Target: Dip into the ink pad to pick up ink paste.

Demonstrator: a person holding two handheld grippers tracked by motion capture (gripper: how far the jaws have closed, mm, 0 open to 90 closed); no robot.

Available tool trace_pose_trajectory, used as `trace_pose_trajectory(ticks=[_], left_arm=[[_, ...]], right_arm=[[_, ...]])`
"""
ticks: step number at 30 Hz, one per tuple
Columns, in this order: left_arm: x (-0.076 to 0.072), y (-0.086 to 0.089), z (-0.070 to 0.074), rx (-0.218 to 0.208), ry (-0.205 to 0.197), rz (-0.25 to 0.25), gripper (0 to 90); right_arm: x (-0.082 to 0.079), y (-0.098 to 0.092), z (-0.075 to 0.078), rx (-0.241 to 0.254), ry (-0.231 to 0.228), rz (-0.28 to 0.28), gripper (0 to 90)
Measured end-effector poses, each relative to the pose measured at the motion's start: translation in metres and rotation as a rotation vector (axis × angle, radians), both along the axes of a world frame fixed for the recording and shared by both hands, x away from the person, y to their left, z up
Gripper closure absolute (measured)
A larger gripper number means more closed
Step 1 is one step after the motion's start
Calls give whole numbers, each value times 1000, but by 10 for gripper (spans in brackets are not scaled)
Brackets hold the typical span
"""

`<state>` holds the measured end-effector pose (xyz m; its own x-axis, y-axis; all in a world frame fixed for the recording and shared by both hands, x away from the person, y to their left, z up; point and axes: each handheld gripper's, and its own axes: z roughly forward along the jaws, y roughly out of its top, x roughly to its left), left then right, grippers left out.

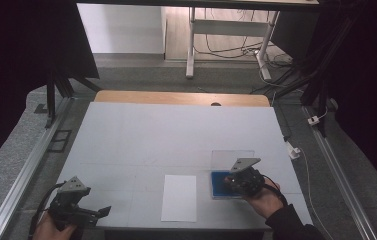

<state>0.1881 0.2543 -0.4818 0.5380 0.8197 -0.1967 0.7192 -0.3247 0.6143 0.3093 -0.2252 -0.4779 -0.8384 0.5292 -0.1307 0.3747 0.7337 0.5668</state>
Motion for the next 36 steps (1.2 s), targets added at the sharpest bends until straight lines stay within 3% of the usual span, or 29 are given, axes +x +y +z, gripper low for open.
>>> trace_pose_trajectory(ticks=[2, 7, 10, 13, 20, 23, 25, 26, 29, 30, 33, 36], left_arm=[[0, 0, 0, 2, -1, 0, 16], [0, 0, 0, 0, 0, 0, 16], [0, 0, 0, 0, 0, 0, 16], [0, 0, 0, -1, 3, 2, 15], [1, 0, 0, 2, 5, 0, 15], [1, 0, 0, 4, 4, -1, 15], [1, 0, 0, 5, 3, -3, 15], [1, 0, 0, 4, 3, -3, 15], [1, 0, 0, 3, 3, -5, 15], [1, 0, 0, 5, 1, -5, 15], [0, 0, 0, 6, 1, -6, 15], [0, 0, 0, 6, 1, -7, 15]], right_arm=[[1, -1, 0, 11, 5, -5, 808], [10, -12, -2, 100, 78, -54, 809], [12, -14, -2, 112, 90, -61, 809], [11, -14, -3, 112, 85, -62, 809], [1, -1, -1, 17, 8, -30, 809], [1, 0, -1, 10, 8, -30, 808], [3, -3, 0, 27, 25, -38, 807], [6, -7, 0, 66, 54, -47, 806], [9, -12, 0, 98, 70, -50, 804], [11, -16, 1, 132, 76, -65, 804], [10, -19, 9, 172, 41, -74, 803], [8, -23, 14, 177, 8, -83, 804]])
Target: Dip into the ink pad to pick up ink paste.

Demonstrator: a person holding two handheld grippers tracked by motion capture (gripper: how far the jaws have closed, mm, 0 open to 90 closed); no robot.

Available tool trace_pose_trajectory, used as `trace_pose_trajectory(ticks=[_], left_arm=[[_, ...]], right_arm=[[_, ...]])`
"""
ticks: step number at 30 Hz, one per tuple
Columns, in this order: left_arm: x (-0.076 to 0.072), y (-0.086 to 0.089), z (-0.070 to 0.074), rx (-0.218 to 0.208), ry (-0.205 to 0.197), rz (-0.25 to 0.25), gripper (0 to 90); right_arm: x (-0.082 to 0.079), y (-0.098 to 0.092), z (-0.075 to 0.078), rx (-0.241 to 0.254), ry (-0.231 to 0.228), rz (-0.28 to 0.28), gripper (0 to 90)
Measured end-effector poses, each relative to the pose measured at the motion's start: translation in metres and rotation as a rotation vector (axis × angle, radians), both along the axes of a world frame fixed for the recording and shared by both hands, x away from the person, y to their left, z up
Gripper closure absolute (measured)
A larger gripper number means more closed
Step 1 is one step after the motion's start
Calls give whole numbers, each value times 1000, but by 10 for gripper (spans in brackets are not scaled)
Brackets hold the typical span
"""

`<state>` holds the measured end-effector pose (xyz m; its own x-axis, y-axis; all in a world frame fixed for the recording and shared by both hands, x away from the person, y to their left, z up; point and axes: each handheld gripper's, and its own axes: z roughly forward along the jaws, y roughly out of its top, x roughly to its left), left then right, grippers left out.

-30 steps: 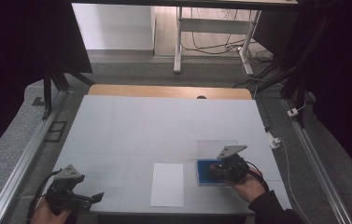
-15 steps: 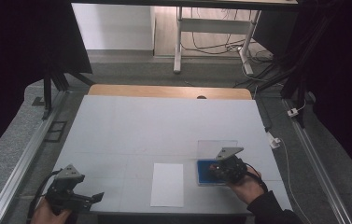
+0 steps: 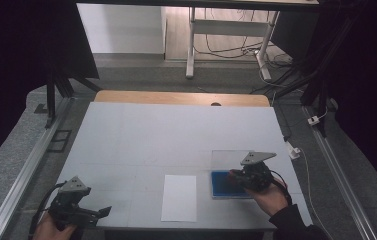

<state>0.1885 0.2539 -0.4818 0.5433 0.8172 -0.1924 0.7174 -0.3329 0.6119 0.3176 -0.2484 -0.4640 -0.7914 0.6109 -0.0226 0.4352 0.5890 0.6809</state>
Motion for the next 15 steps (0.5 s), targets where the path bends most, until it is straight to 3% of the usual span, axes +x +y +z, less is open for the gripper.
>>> trace_pose_trajectory(ticks=[15], left_arm=[[0, 0, 0, 3, -1, -4, 15]], right_arm=[[4, -3, -8, -65, 25, -10, 803]])
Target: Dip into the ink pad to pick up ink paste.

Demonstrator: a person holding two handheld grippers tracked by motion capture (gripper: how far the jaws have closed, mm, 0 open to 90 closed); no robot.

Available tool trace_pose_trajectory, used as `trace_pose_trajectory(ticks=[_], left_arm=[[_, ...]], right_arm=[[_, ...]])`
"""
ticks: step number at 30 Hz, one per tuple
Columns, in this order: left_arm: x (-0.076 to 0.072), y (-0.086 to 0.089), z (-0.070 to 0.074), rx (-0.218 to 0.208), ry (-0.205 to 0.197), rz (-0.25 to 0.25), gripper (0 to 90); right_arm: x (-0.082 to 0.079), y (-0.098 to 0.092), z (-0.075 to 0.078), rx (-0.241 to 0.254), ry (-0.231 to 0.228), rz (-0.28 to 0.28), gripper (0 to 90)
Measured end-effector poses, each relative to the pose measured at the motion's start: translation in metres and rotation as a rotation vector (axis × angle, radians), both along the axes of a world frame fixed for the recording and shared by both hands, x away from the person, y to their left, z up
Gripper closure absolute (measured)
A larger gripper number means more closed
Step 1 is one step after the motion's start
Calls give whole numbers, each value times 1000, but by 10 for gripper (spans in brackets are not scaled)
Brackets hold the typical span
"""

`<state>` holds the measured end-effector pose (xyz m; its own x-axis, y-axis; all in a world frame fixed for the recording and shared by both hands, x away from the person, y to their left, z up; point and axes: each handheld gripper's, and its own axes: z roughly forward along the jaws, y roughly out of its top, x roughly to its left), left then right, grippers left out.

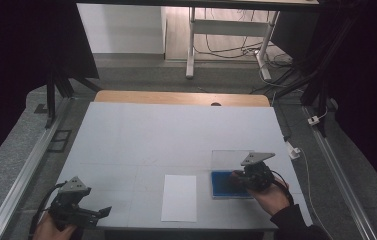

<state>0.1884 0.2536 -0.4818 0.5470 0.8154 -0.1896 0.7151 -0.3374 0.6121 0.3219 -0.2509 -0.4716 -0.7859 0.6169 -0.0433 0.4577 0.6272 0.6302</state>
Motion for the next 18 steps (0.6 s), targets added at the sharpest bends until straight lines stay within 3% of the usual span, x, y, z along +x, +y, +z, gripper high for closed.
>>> trace_pose_trajectory(ticks=[8, 16, 18], left_arm=[[0, 0, 0, 1, 0, -1, 15], [0, -1, 0, 2, 3, 0, 15], [0, -1, 0, 3, 4, 0, 15]], right_arm=[[2, 1, -5, -23, 15, -13, 804], [4, 0, -7, -11, 33, -32, 808], [2, 3, -8, -30, 23, -30, 808]])
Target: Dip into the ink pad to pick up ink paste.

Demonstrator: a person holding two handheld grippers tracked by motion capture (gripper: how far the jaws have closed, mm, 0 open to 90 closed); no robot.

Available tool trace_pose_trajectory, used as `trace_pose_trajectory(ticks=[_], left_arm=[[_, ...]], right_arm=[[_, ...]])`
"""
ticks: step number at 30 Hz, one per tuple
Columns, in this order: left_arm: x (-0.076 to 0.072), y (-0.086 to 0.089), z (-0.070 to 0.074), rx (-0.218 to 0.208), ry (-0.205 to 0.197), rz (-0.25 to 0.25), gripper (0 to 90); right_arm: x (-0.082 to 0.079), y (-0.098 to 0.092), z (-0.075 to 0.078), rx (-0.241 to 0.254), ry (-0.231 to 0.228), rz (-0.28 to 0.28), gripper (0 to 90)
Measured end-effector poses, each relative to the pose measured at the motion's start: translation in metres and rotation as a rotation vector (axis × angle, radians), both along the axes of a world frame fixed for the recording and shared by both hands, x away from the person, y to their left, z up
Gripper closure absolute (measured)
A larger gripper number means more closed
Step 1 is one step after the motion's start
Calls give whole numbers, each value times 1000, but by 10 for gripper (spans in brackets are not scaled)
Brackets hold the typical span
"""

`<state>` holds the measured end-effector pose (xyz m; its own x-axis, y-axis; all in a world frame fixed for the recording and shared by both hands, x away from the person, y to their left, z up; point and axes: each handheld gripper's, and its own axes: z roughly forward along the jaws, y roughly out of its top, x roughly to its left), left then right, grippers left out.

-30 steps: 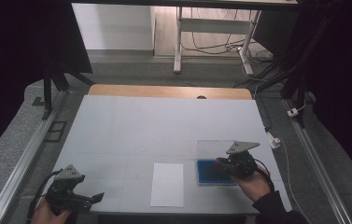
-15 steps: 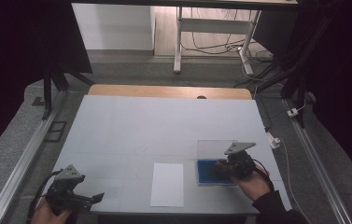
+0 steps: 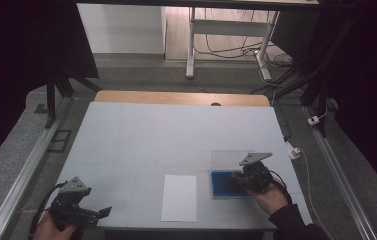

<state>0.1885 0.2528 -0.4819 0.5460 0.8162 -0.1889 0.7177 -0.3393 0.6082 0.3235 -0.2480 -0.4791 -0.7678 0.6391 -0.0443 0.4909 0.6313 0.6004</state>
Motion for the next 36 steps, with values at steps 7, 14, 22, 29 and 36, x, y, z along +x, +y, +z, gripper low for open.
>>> trace_pose_trajectory(ticks=[7, 14, 22, 29, 36], left_arm=[[0, 0, 0, 0, 1, 2, 15], [0, 1, 0, -2, -1, 9, 6], [-1, 0, 2, 2, -38, 19, 3], [0, -1, 1, 4, -30, 15, 1], [0, 0, 1, 0, -25, 11, 3]], right_arm=[[-5, 5, -1, -45, -46, 39, 807], [0, -3, -3, 27, -6, 18, 808], [6, -13, -5, 105, 42, -11, 808], [-4, 1, -3, -12, -52, 42, 806], [-2, -2, -4, 23, -27, 20, 806]])
